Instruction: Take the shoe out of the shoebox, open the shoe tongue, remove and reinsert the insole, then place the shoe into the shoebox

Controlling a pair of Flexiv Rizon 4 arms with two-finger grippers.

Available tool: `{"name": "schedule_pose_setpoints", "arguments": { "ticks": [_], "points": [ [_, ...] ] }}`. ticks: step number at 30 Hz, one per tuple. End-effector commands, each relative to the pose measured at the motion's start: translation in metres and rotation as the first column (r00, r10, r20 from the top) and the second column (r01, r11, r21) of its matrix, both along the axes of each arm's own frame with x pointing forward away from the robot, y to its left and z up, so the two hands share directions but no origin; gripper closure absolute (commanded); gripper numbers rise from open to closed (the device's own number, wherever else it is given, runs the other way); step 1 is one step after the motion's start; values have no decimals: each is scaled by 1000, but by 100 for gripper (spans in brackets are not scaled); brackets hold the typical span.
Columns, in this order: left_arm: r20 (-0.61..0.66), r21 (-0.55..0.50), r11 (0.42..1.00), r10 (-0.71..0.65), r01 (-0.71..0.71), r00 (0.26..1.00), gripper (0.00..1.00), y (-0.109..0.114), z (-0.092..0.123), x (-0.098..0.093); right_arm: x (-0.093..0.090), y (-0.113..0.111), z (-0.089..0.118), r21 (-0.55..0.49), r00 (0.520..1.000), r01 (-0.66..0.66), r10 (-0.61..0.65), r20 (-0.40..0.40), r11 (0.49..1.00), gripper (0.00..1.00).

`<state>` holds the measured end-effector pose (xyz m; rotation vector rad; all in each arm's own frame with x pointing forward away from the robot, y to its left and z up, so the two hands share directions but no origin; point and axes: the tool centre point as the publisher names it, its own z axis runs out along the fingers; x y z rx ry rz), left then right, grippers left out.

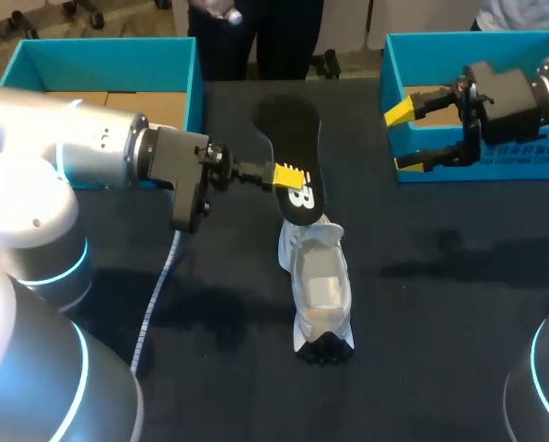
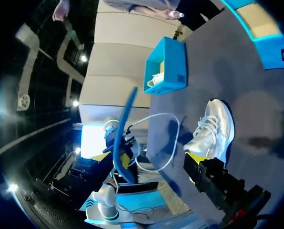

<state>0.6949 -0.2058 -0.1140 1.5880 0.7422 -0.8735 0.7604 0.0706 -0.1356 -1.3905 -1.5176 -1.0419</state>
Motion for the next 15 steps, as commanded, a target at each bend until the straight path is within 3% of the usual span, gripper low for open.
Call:
{"name": "schedule_pose_setpoints", "arguments": {
  "ticks": [1,9,15],
  "points": [
    [-12,-16,1000,18,-18,1000,100,-3,-7,0,1,11,6,-37,1000,16,-15,24,999,0],
    [-5,12,1000,20,-19,1000,100,-11,-19,1,-7,24,8,-191,990,44,-17,140,981,0],
    [20,53,997,47,-48,999,100,-13,-28,-1,-10,27,5,-224,985,44,-6,170,974,0]
  ]
}}
